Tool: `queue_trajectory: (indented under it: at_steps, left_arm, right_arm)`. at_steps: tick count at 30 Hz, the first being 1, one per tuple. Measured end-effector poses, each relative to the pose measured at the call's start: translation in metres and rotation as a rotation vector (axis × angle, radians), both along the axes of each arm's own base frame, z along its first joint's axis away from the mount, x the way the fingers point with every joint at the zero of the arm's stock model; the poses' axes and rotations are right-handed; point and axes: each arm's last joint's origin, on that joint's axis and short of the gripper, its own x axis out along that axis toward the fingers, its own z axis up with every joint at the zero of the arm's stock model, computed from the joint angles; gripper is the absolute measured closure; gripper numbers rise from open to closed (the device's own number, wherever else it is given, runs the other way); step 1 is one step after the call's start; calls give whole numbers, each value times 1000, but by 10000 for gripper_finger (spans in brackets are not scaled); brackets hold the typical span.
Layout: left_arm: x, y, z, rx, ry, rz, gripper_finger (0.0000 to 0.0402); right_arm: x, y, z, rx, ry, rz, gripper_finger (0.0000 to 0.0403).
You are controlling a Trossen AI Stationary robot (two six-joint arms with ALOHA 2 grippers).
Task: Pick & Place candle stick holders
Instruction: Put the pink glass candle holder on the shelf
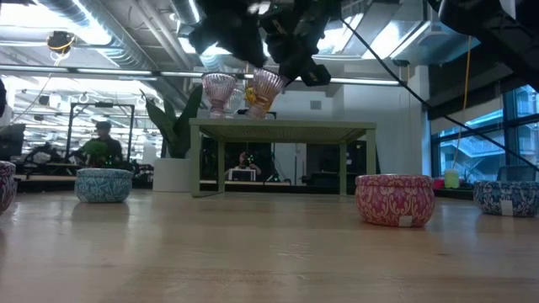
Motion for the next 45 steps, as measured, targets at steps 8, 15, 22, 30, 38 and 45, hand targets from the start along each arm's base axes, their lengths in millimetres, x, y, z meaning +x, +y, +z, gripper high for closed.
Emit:
queue_trajectory:
  at_steps: [8, 15, 22, 30, 38, 45]
  left_arm:
    - [2, 17, -2, -42, -6, 34, 272]
    - [4, 17, 0, -9, -9, 6, 272]
    - [5, 18, 2, 56, 4, -7, 272]
    - [4, 32, 1, 35, 19, 5, 272]
    - [3, 32, 0, 41, 46, -21, 272]
    - [3, 30, 0, 79, 89, -86, 279]
  right_arm:
    - [0, -1, 0, -5, 2, -3, 372]
    - [0, -1, 0, -4, 4, -3, 364]
    - [0, 0, 0, 1, 0, 0, 373]
    - [0, 0, 0, -1, 2, 0, 363]
    - [-1, 0, 0, -4, 11, 1, 373]
    - [-3, 2, -1, 37, 30, 7, 360]
